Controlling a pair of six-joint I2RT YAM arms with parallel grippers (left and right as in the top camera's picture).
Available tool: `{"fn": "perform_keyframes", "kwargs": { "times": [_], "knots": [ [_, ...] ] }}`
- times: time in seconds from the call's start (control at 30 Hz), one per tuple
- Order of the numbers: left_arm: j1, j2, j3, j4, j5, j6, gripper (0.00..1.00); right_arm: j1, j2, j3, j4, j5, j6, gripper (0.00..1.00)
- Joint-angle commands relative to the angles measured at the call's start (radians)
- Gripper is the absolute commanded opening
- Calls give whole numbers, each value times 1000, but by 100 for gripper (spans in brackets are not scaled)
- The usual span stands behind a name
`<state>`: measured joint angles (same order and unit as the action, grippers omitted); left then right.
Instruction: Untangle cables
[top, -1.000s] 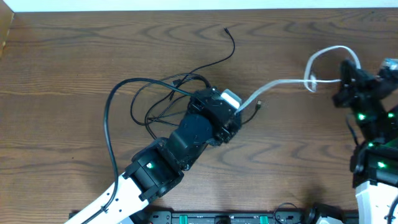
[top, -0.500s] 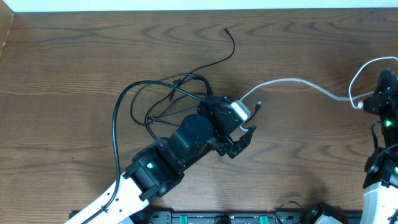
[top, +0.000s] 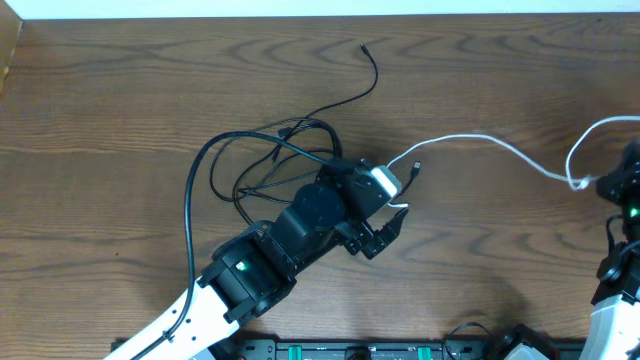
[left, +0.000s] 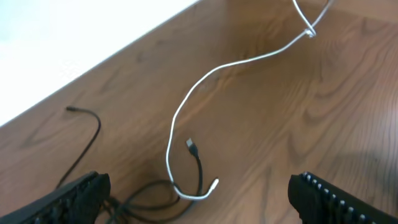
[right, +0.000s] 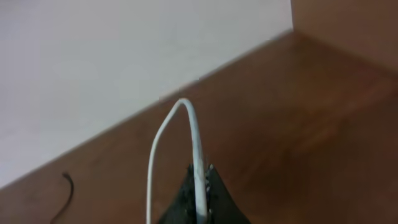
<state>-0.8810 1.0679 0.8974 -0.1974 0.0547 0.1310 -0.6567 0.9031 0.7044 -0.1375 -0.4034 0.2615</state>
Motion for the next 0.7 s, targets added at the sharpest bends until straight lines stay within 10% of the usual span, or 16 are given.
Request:
{"fn": "perform_keyframes", "kwargs": {
  "times": [0.0, 0.67],
  "knots": [
    [-2, -2, 23, -34, 13, 2, 96, -5, 0, 2, -80, 14, -71, 1],
    [-2, -2, 23, -299, 13, 2, 96, -4, 143, 2, -335, 113, -87, 1]
  ]
}}
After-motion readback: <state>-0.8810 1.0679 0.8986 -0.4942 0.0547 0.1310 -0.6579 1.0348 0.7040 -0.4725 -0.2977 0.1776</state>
